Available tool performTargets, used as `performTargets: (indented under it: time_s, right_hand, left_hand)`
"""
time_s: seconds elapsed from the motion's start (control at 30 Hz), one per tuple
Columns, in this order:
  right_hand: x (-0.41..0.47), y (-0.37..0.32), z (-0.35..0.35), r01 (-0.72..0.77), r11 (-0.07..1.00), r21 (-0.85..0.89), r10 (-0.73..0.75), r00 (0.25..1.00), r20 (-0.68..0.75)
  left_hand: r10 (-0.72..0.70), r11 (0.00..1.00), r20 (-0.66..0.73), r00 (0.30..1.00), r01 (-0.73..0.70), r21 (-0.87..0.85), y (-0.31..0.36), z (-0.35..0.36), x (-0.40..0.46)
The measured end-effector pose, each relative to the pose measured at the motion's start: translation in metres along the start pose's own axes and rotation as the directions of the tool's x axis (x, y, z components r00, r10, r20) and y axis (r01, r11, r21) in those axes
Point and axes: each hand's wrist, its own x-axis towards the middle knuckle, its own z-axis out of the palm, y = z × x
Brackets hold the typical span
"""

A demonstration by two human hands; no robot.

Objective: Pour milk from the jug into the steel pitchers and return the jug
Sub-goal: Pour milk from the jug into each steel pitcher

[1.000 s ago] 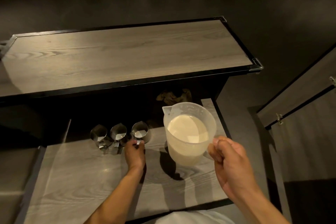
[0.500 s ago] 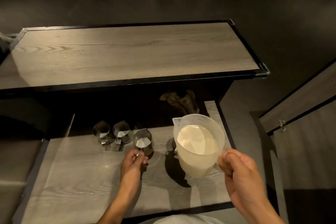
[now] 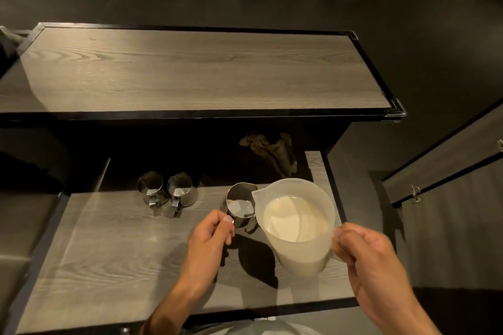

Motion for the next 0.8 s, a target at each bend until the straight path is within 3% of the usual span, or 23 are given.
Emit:
performTargets:
  time_s: [0.5,0.8]
  right_hand:
    - [-0.006,-0.032,-0.014,0.027,0.976,-0.217,-0.019,0.999,0.038]
    - [-0.008,-0.034,-0.008,0.021,0.971,-0.239,-0.013,0.999,0.035]
  left_hand:
    - [0.039,0.999,0.061,0.997,-0.037,-0.037,0.012,0.014,-0.01]
    - [-0.02,1.0,0.043,0.999,0.021,-0.022,0.005,0.016,-0.015]
